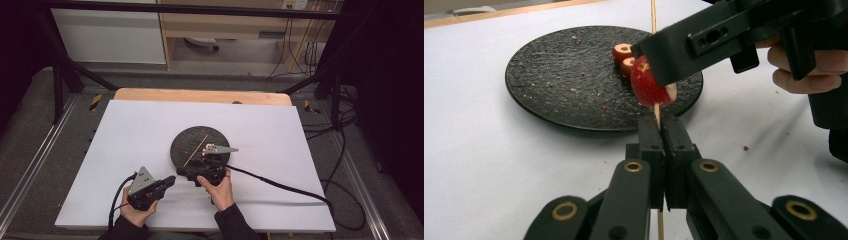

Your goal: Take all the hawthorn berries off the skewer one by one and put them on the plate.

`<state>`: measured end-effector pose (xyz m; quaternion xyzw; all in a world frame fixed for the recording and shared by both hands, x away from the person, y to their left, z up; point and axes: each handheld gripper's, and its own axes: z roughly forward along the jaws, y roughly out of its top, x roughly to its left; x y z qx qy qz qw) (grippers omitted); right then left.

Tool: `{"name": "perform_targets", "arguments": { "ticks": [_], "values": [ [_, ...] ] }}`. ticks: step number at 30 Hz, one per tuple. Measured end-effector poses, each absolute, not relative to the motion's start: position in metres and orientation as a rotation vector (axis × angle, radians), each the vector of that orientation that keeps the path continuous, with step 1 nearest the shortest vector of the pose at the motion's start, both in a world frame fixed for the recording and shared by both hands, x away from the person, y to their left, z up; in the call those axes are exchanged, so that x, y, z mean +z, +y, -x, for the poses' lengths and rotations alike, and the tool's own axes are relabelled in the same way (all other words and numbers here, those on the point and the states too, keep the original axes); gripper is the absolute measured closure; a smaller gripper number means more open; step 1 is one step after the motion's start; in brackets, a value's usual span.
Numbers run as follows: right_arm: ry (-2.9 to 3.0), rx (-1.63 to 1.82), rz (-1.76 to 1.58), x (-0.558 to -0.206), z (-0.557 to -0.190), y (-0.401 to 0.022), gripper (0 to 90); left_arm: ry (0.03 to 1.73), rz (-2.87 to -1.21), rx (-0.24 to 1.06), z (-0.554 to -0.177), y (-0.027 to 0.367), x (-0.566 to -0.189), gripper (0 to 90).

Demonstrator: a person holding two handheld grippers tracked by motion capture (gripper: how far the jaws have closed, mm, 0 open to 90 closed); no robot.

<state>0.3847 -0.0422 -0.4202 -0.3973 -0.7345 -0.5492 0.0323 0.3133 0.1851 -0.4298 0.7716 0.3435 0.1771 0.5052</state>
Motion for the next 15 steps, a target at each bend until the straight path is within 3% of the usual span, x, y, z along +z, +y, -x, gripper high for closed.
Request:
{"name": "perform_targets", "arguments": {
  "ticks": [15],
  "values": [
    [-2.213, -1.648, 1.188, -0.4245, -0.3839, -0.0401, 61.0, 0.825, -1.872, 0.428, -0.3130, 0.1824, -0.4309, 88.4]
  ]
}}
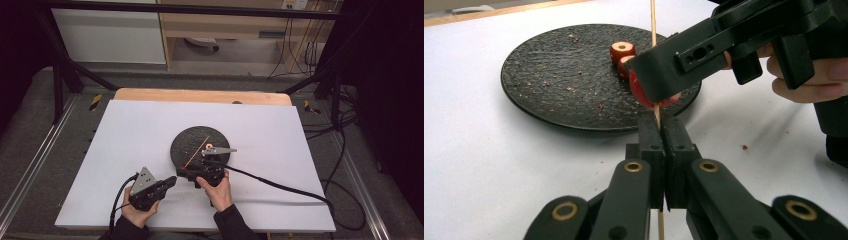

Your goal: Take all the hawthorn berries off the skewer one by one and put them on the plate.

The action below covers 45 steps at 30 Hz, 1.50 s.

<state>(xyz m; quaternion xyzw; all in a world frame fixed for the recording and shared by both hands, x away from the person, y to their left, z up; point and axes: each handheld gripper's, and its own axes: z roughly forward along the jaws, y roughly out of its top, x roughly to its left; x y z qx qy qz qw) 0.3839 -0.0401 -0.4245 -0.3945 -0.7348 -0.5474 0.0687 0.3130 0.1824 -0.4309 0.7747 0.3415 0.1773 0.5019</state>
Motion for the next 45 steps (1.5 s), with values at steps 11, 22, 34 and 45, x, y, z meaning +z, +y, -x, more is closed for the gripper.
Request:
{"name": "perform_targets", "arguments": {
  "ticks": [11, 22, 34, 45],
  "values": [
    [-2.219, -1.671, 1.197, -0.417, -0.386, -0.044, 62.2, 0.819, -1.861, 0.429, -0.312, 0.184, -0.429, 88.4],
    [-2.231, -1.702, 1.225, -0.404, -0.394, -0.051, 62.3, 0.818, -1.851, 0.432, -0.311, 0.186, -0.427, 88.4],
    [-2.257, -1.745, 1.258, -0.386, -0.403, -0.063, 62.5, 0.811, -1.845, 0.432, -0.310, 0.187, -0.426, 88.4],
    [-2.272, -1.789, 1.304, -0.365, -0.415, -0.079, 62.7, 0.808, -1.840, 0.431, -0.309, 0.188, -0.425, 88.4]
  ]
}}
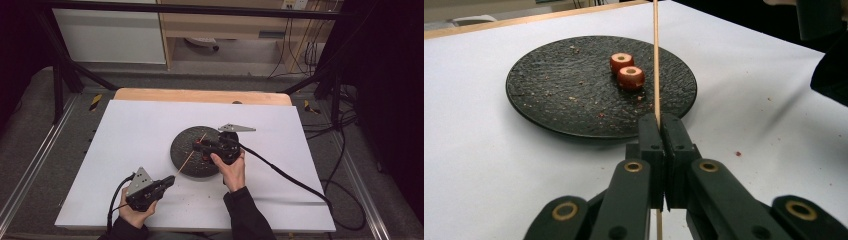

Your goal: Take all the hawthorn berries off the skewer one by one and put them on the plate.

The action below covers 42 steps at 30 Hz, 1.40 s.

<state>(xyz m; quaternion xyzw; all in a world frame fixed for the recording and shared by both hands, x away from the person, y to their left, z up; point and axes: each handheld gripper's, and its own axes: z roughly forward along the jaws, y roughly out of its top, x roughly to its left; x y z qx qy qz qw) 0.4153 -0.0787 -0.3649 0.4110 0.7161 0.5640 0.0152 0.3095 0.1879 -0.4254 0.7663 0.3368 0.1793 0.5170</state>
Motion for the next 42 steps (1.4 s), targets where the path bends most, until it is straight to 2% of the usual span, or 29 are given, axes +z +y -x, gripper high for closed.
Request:
{"name": "perform_targets", "arguments": {
  "ticks": [15, 26, 42],
  "values": [
    [2.149, 1.717, -1.307, -0.348, -0.441, -0.099, 62.7, 0.815, -1.839, 0.430, -0.309, 0.191, -0.426, 88.4],
    [2.123, 1.645, -1.342, -0.348, -0.461, -0.108, 62.7, 0.820, -1.833, 0.437, -0.309, 0.194, -0.426, 88.4],
    [2.241, 1.524, -1.376, -0.402, -0.474, -0.080, 62.6, 0.829, -1.830, 0.439, -0.310, 0.196, -0.425, 88.4]
  ]
}}
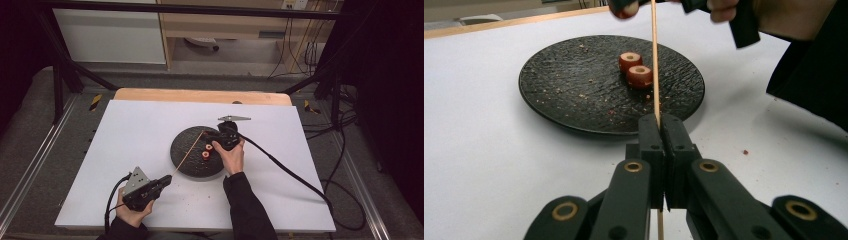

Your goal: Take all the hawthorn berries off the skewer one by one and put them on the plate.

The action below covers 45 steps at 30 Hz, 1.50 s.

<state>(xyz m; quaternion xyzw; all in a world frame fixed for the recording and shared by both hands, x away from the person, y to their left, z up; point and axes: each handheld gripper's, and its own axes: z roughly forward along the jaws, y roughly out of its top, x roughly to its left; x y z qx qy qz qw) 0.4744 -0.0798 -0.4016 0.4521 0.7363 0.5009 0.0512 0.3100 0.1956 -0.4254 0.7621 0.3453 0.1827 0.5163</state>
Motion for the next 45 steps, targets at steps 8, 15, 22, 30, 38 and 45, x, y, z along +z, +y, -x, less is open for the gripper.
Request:
{"name": "perform_targets", "arguments": {
  "ticks": [8, 15, 22, 30, 38, 45],
  "values": [
    [2.307, 1.460, -1.379, -0.432, -0.475, -0.066, 62.4, 0.829, -1.834, 0.438, -0.311, 0.195, -0.426, 88.4],
    [2.345, 1.419, -1.355, -0.442, -0.474, -0.063, 58.2, 0.839, -1.838, 0.432, -0.312, 0.195, -0.427, 88.4],
    [2.318, 1.436, -1.287, -0.424, -0.466, -0.072, 46.9, 0.846, -1.843, 0.430, -0.313, 0.195, -0.426, 88.4],
    [2.306, 1.437, -1.227, -0.410, -0.445, -0.103, 24.4, 0.851, -1.857, 0.422, -0.315, 0.192, -0.426, 88.4],
    [2.319, 1.386, -1.173, -0.413, -0.421, -0.141, 6.5, 0.860, -1.873, 0.409, -0.319, 0.190, -0.422, 88.4],
    [2.319, 1.327, -1.157, -0.422, -0.402, -0.174, 1.6, 0.865, -1.894, 0.404, -0.324, 0.186, -0.417, 88.4]
  ]
}}
